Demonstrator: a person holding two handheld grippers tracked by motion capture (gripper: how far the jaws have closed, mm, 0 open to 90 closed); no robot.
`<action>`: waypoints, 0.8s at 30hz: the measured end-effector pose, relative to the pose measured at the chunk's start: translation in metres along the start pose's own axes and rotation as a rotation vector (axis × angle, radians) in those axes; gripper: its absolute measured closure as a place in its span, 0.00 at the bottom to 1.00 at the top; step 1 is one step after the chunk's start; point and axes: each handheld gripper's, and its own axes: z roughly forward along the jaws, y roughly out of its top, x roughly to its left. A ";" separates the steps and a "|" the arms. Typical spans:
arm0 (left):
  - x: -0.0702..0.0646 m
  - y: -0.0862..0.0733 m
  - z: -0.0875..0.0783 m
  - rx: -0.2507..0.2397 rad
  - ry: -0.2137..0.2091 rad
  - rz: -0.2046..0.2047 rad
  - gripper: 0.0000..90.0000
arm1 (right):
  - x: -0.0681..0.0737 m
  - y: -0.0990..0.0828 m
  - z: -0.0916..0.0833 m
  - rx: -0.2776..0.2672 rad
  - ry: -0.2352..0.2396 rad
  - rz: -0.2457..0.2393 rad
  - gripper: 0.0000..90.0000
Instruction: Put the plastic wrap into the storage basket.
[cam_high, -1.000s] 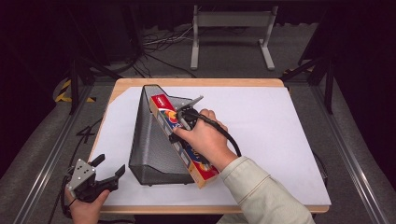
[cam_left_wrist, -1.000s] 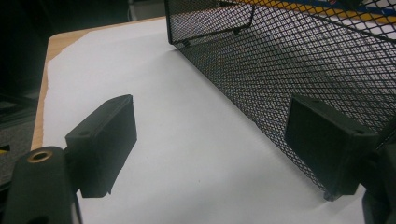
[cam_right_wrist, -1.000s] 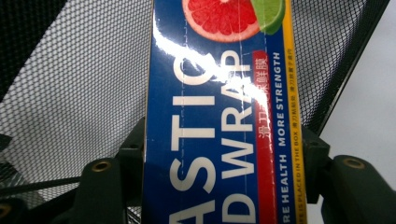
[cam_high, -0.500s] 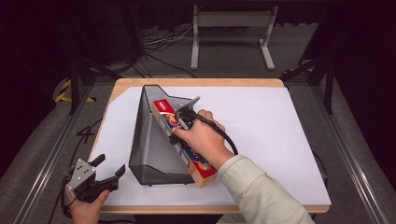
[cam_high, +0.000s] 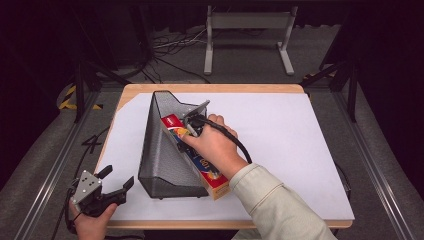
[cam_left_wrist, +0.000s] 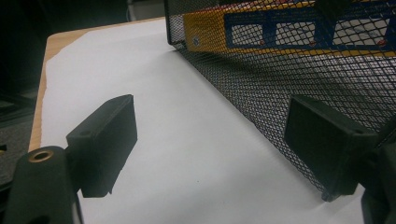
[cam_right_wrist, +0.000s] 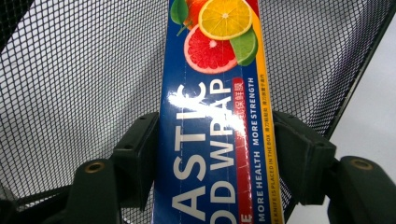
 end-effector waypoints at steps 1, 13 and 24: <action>0.000 0.000 0.000 0.000 0.000 0.000 0.20 | 0.000 0.000 0.000 -0.001 0.005 0.000 0.41; 0.000 0.000 0.003 0.003 -0.006 0.001 0.20 | -0.004 -0.001 -0.008 -0.068 0.046 -0.047 0.31; 0.001 0.000 0.003 0.001 -0.001 -0.005 0.20 | -0.004 -0.005 -0.022 -0.149 0.094 -0.101 0.28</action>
